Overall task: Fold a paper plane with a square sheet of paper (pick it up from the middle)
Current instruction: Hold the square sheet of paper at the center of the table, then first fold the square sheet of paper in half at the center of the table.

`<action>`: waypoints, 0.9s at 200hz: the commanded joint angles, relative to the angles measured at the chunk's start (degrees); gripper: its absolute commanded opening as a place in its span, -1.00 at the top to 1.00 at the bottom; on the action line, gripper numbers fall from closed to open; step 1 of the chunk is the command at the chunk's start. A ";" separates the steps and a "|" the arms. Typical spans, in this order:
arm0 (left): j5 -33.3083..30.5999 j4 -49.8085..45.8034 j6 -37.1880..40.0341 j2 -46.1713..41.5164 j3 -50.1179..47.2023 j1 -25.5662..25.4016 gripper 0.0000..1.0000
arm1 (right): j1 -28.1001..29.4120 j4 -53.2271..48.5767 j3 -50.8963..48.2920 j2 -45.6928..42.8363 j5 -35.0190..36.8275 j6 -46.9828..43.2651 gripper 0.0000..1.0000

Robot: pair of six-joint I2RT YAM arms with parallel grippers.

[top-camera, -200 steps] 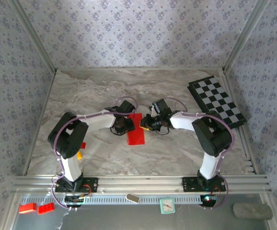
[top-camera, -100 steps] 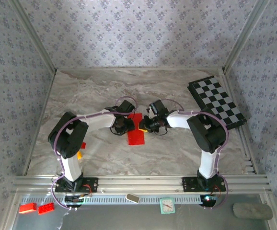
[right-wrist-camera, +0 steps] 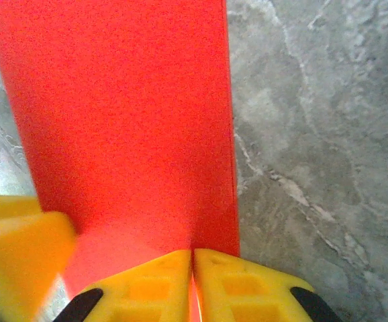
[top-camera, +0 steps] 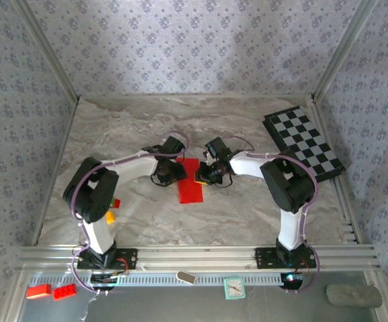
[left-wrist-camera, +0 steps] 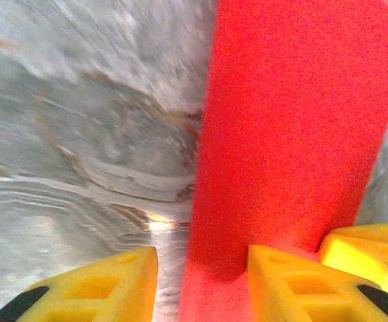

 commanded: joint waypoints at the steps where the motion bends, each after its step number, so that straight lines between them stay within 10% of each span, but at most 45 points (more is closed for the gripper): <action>1: 0.37 -1.99 2.64 -6.04 1.72 2.45 0.18 | 0.28 -9.23 -0.41 4.16 6.37 -2.27 0.74; 84: 17.89 9.96 -0.87 -3.43 0.67 1.98 0.58 | 0.85 -11.02 0.89 6.52 7.44 -1.76 0.80; 180: 12.68 1.70 -0.16 6.42 4.87 -0.27 0.79 | 0.85 -11.25 0.84 6.79 8.13 -1.32 0.83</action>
